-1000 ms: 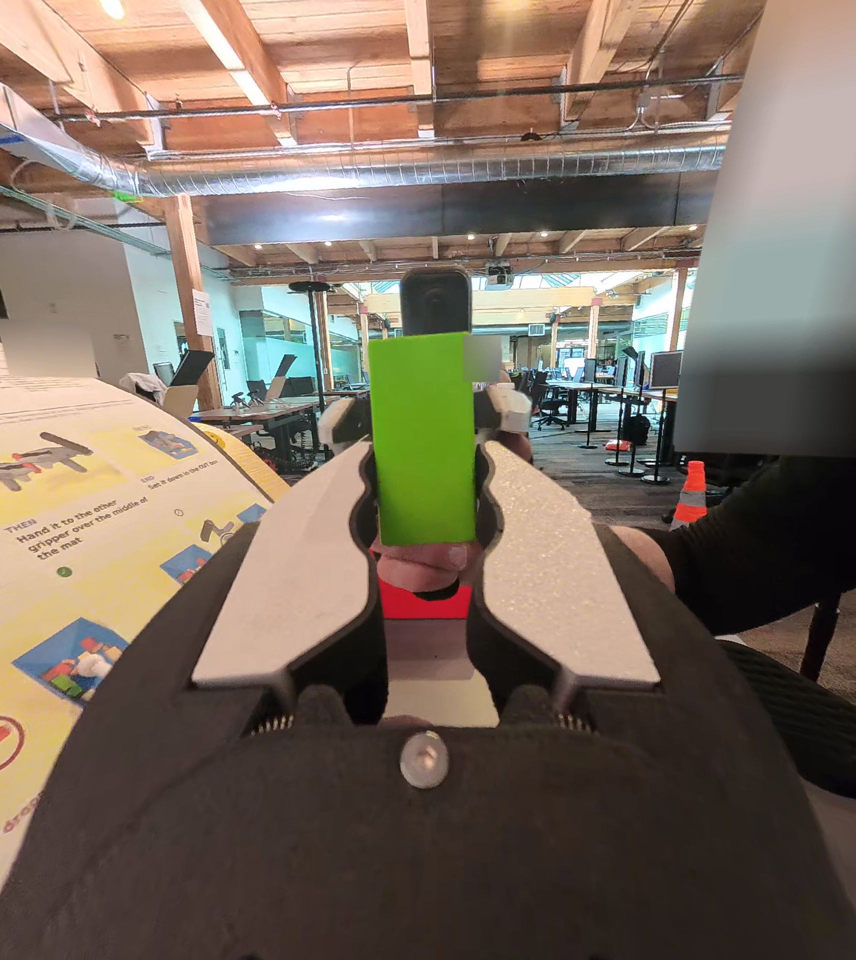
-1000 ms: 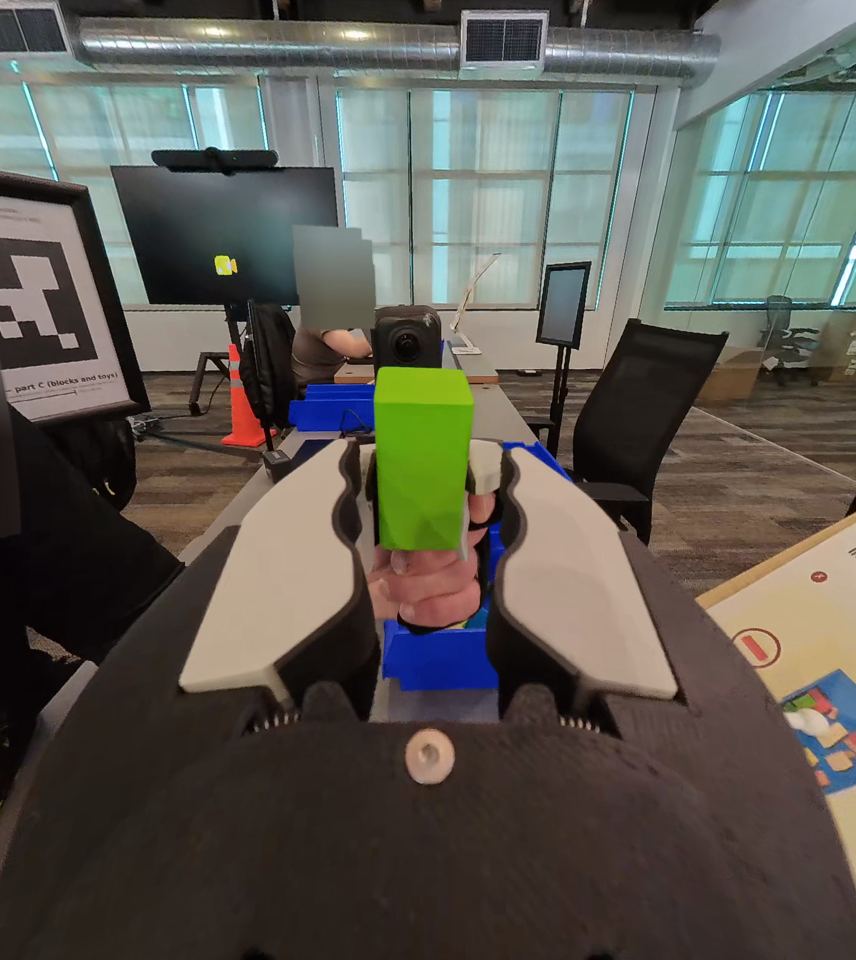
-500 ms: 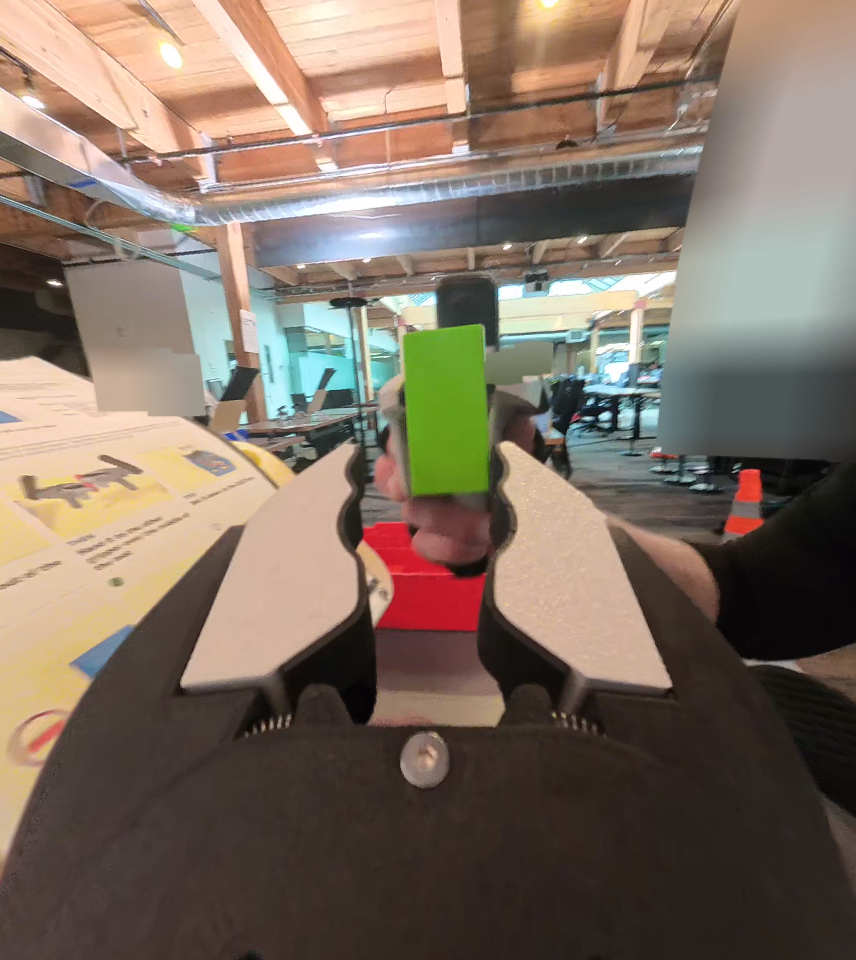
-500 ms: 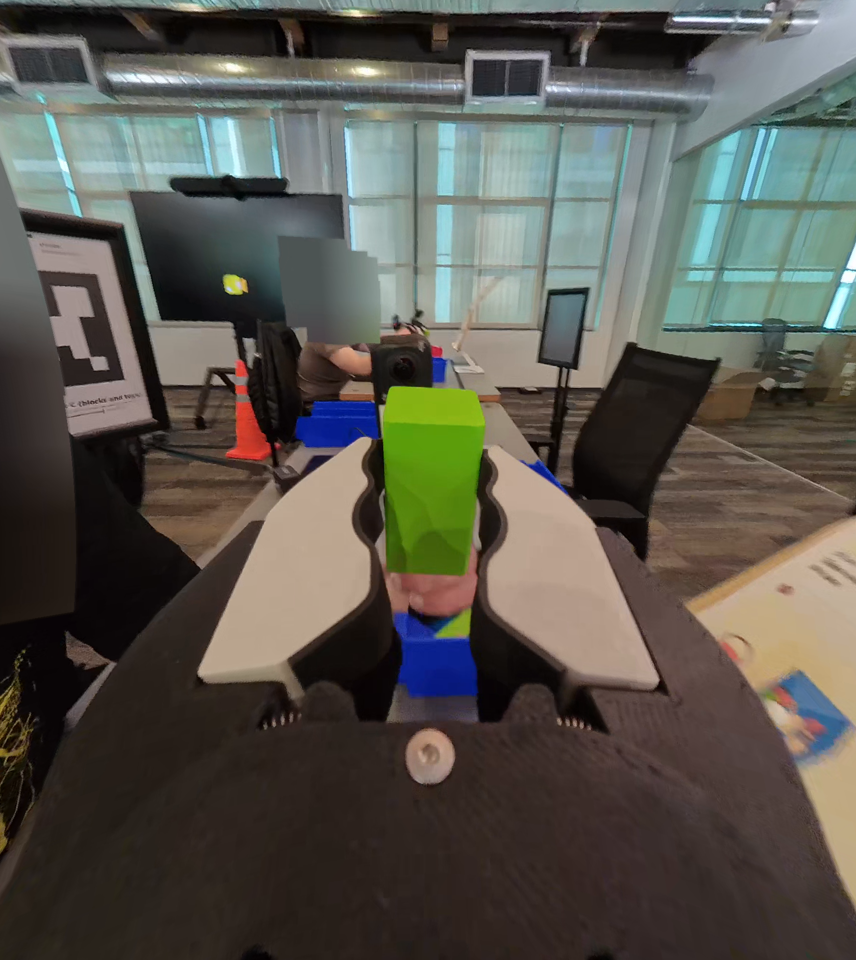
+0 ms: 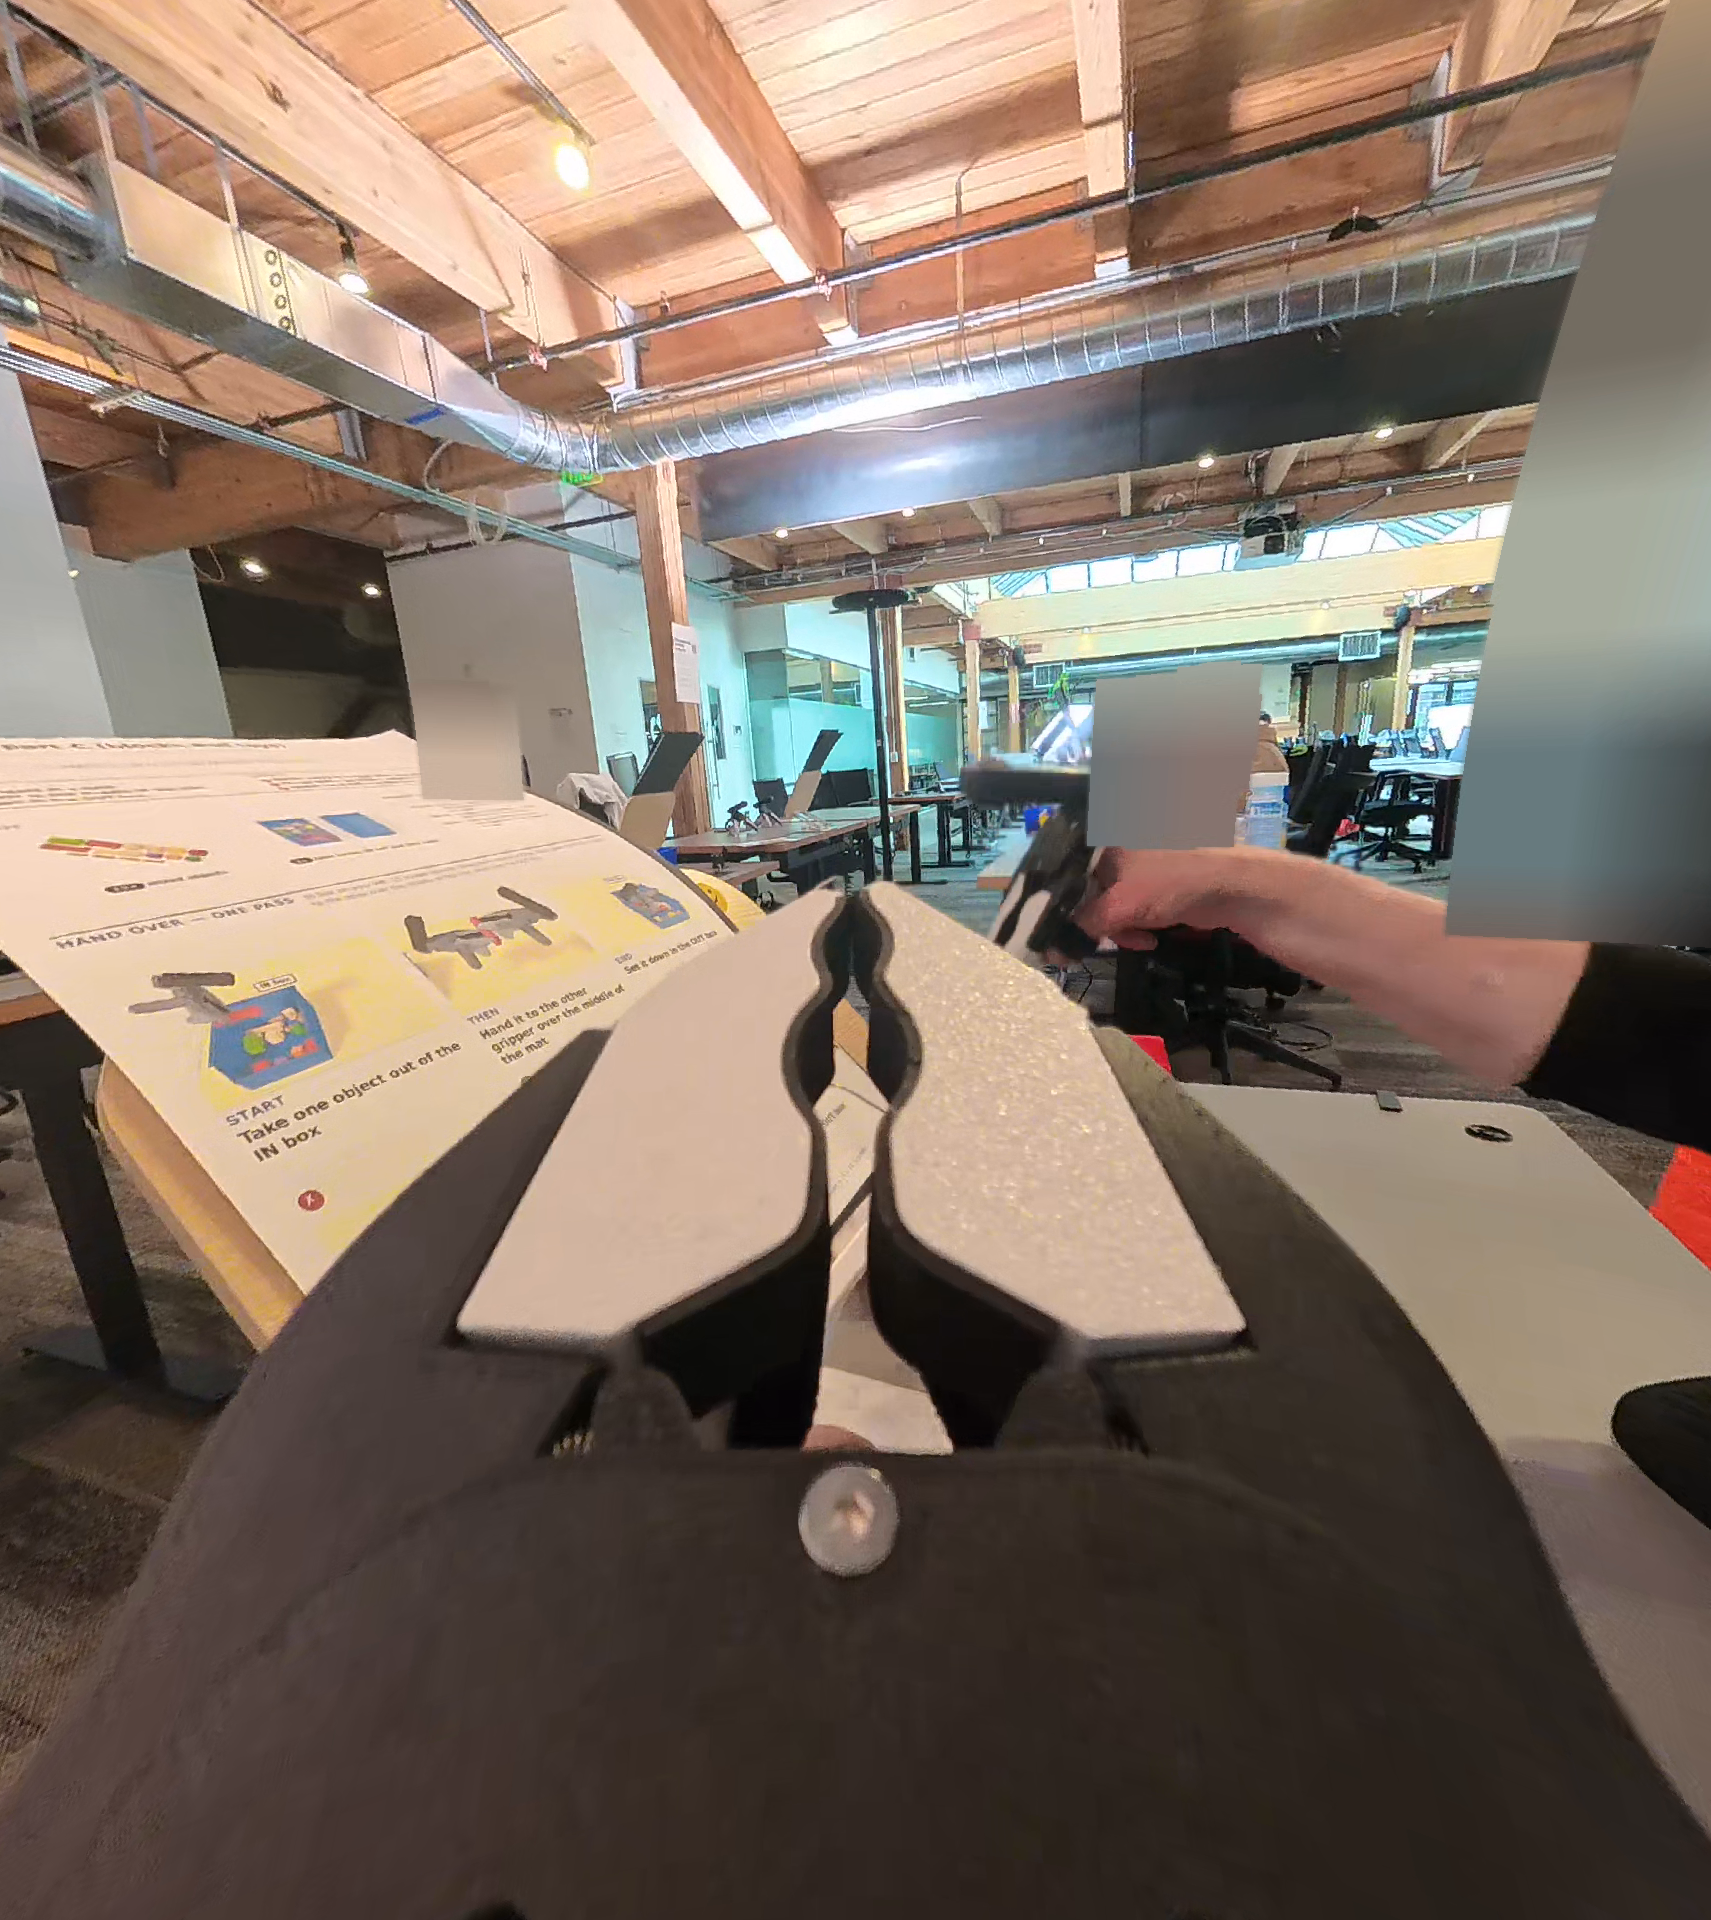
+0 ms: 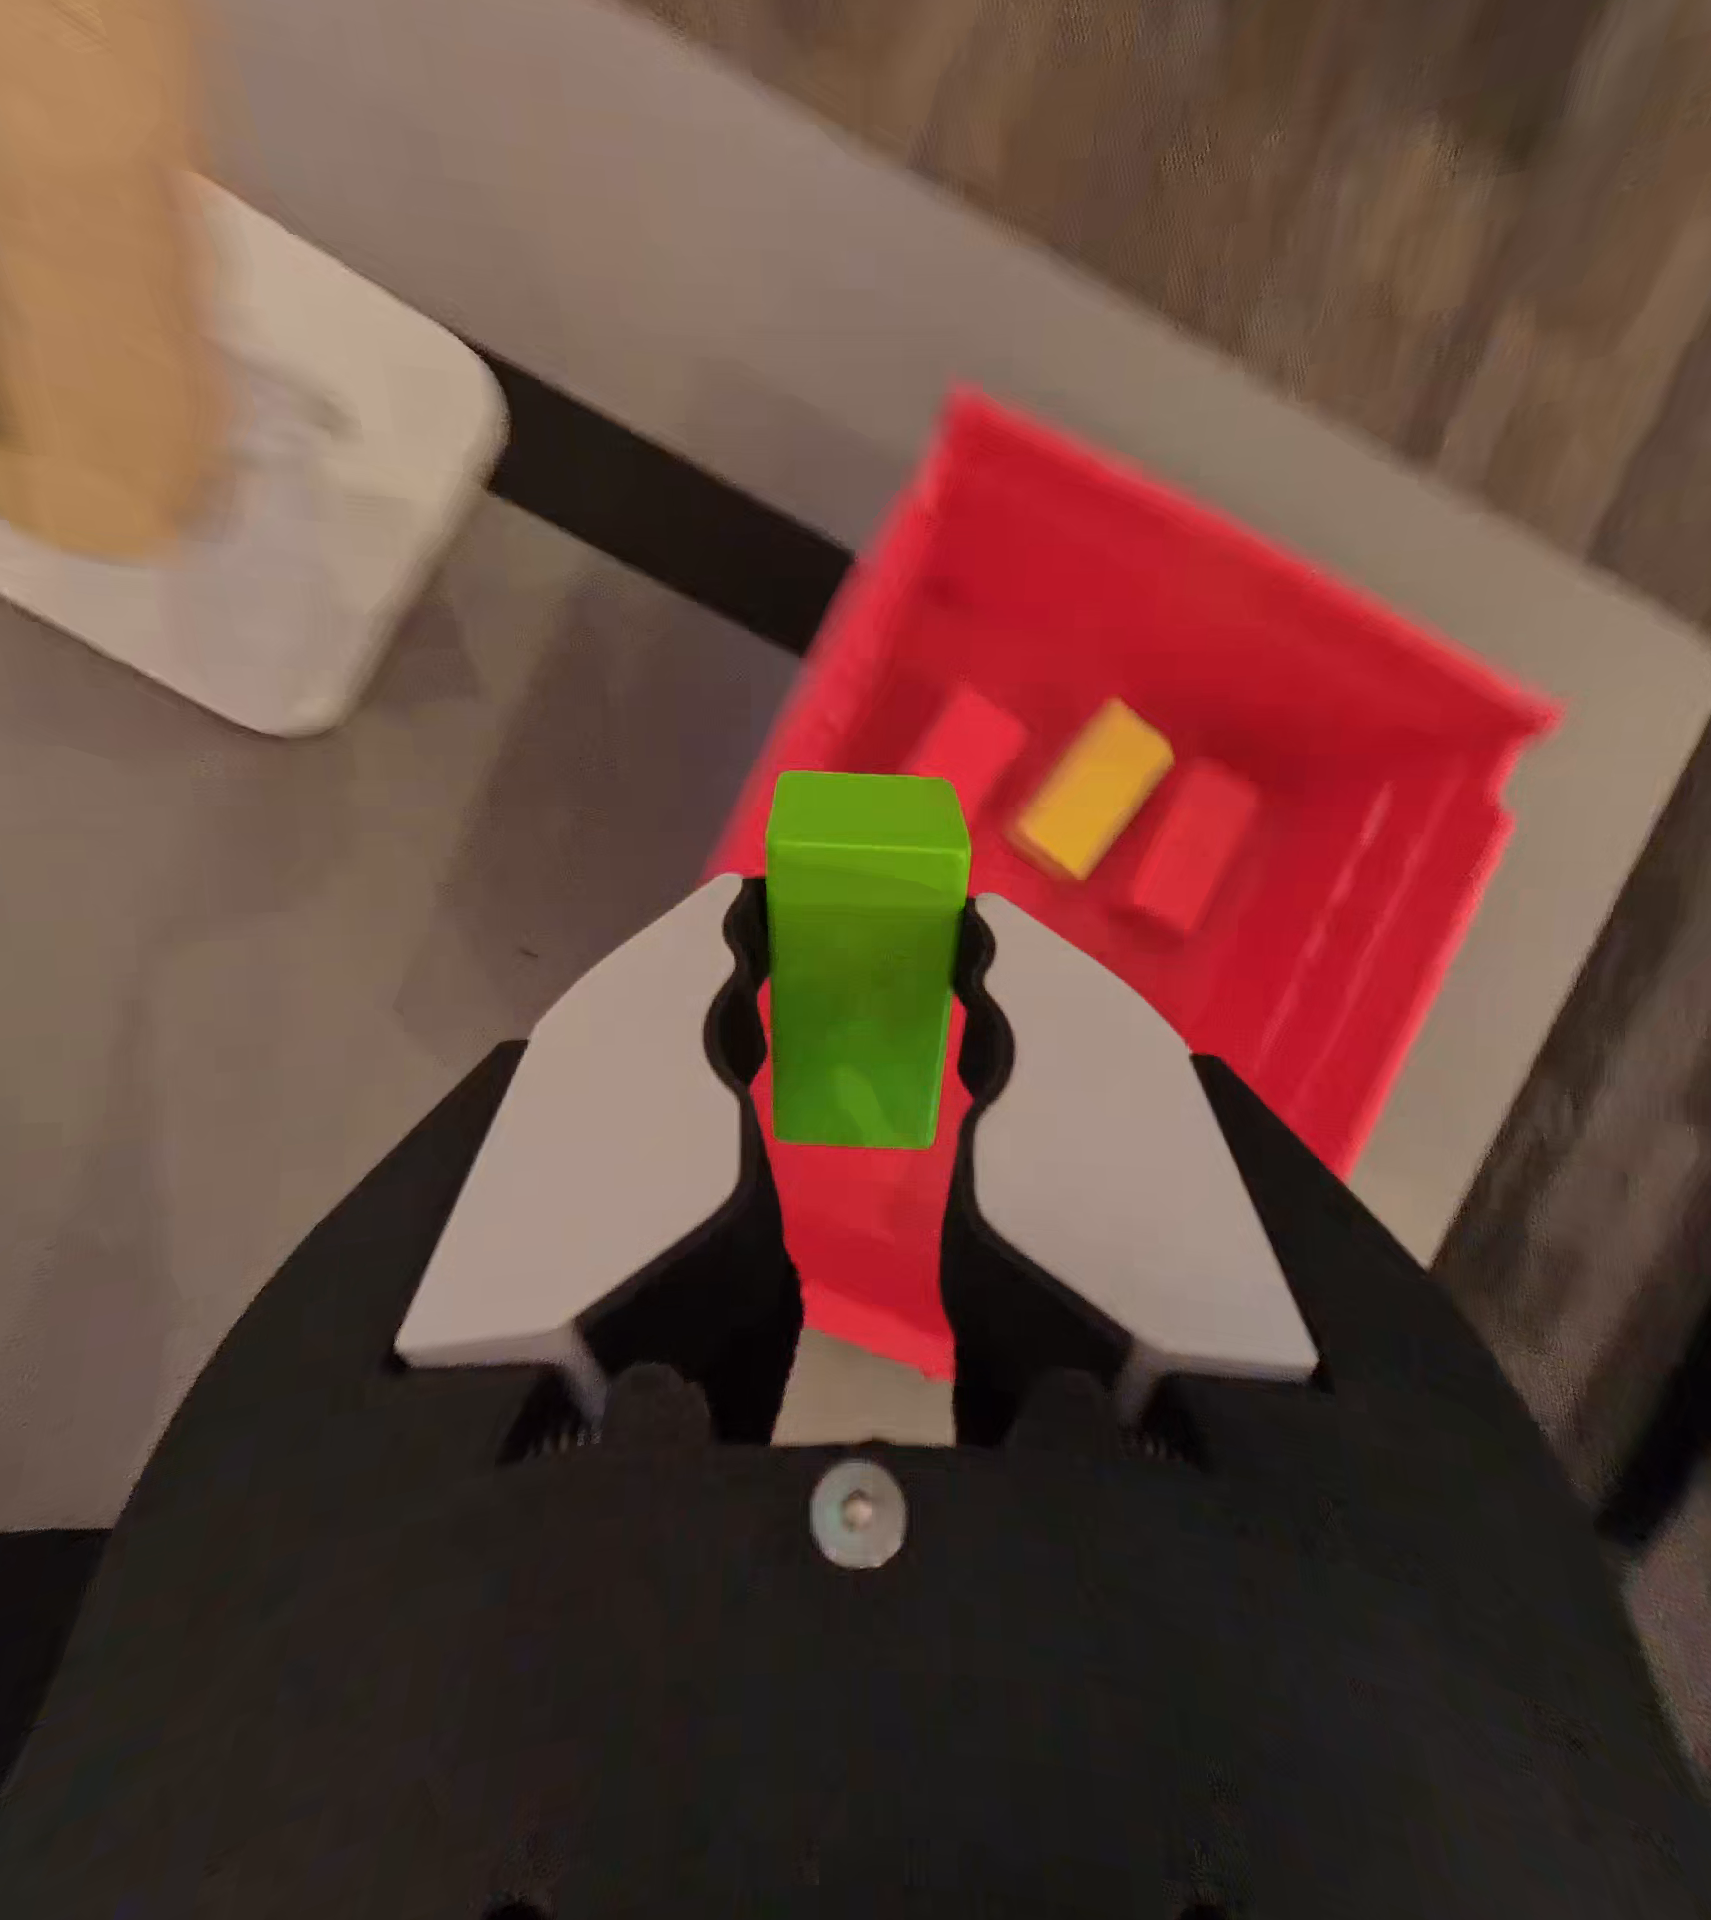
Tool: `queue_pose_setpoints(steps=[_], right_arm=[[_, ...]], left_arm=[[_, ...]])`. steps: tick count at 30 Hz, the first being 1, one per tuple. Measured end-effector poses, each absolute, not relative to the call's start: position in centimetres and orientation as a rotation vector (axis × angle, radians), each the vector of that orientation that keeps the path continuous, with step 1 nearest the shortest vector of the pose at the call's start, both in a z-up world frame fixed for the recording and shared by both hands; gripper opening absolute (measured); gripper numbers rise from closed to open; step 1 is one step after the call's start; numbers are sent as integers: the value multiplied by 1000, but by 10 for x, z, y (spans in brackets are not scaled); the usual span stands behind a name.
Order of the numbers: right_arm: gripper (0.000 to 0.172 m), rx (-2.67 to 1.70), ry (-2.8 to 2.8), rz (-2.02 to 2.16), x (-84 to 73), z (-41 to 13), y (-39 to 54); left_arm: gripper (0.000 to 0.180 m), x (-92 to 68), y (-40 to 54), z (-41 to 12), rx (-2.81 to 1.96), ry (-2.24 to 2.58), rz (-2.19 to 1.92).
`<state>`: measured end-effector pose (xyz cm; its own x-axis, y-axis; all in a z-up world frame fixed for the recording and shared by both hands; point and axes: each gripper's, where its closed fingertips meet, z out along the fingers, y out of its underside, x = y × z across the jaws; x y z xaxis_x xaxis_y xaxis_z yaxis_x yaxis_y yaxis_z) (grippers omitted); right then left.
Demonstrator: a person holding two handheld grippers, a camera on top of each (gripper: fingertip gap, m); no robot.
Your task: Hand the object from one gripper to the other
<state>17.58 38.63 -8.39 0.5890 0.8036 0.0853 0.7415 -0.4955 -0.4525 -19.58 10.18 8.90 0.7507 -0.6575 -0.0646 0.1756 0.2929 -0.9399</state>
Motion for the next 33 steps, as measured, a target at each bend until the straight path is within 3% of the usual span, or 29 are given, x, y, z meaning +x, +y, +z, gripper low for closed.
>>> queue_pose_setpoints(steps=[5,10,28,31,33], right_arm=[[33,-2701,-1102,22,237,-168,420],[33,-2860,-1067,-59,261,-217,436],[33,-2951,-1056,-73,266,-256,448],[53,-2946,-1066,-124,269,-252,448],[58,-2917,-1054,-121,267,-245,450]], left_arm=[[0,-195,104,85,-1183,510,-548],[0,-200,107,80,-1210,514,-543],[4,-220,114,69,-1289,488,-498],[10,-224,114,66,-1327,489,-482],[16,-232,114,60,-1392,499,-429]])
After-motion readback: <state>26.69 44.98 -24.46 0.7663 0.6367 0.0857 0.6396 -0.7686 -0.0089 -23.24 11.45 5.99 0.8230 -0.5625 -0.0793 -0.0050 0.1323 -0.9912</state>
